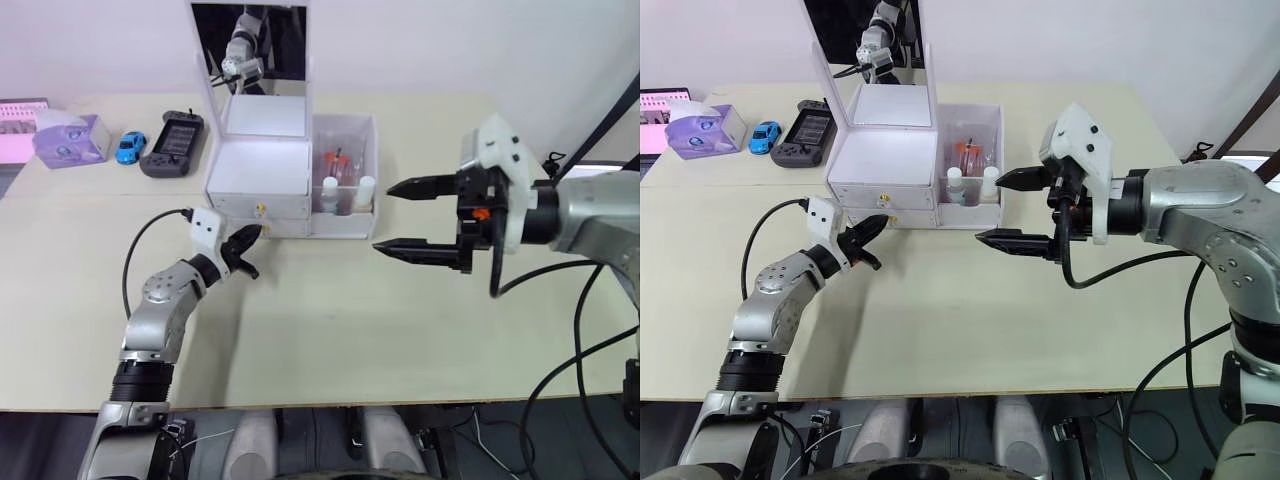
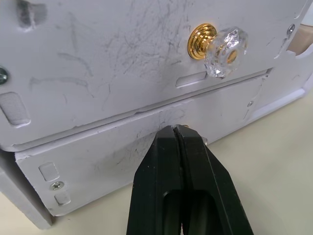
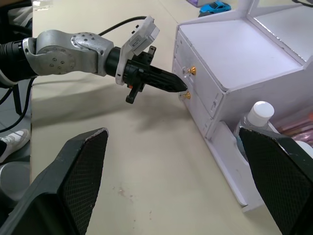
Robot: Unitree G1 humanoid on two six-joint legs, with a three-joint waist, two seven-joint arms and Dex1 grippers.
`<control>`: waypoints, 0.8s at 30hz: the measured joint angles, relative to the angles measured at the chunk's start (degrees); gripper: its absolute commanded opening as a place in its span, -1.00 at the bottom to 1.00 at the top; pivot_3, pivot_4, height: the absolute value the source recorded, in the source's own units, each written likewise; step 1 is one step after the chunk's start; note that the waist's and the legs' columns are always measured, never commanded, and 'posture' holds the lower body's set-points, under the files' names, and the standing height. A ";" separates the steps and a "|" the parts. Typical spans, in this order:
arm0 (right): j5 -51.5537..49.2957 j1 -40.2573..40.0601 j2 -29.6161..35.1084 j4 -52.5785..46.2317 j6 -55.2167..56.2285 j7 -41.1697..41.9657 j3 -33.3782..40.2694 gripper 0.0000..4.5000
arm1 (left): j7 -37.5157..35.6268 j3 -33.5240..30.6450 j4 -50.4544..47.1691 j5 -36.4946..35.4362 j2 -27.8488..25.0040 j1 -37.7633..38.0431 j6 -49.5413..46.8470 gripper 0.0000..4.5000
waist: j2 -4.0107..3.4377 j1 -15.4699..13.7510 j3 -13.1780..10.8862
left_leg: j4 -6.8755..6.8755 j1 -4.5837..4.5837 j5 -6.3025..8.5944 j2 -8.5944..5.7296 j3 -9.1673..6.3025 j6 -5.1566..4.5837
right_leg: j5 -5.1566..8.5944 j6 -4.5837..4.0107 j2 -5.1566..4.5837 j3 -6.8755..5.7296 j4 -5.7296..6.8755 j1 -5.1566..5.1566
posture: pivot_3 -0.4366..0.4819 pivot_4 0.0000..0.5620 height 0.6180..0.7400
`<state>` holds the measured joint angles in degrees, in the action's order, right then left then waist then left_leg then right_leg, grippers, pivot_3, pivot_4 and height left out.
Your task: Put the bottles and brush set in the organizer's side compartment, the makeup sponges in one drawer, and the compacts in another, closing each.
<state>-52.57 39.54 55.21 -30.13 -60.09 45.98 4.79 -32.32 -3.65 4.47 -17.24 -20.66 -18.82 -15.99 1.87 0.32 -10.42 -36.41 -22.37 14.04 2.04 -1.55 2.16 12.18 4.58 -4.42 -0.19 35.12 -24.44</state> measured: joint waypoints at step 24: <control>6.56 -26.46 -3.13 13.43 12.33 0.32 16.70 1.00 | -21.90 -12.16 5.86 -7.80 -25.52 5.85 -4.37 0.99 | 0.16 -0.97 0.07 | 0.17 -0.01 0.01 0.04 0.01 0.01 | 0.08 0.07 0.00 -0.05 -0.09 -0.07 | -0.05 -0.47 1.00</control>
<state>-46.01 13.08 52.08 -16.70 -47.76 46.30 21.48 -54.23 -15.81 10.33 -25.04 -46.17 -12.97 -20.36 2.03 -0.65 -10.35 -36.24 -22.38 14.04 2.08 -1.54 2.16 12.26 4.65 -4.42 -0.23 35.02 -24.51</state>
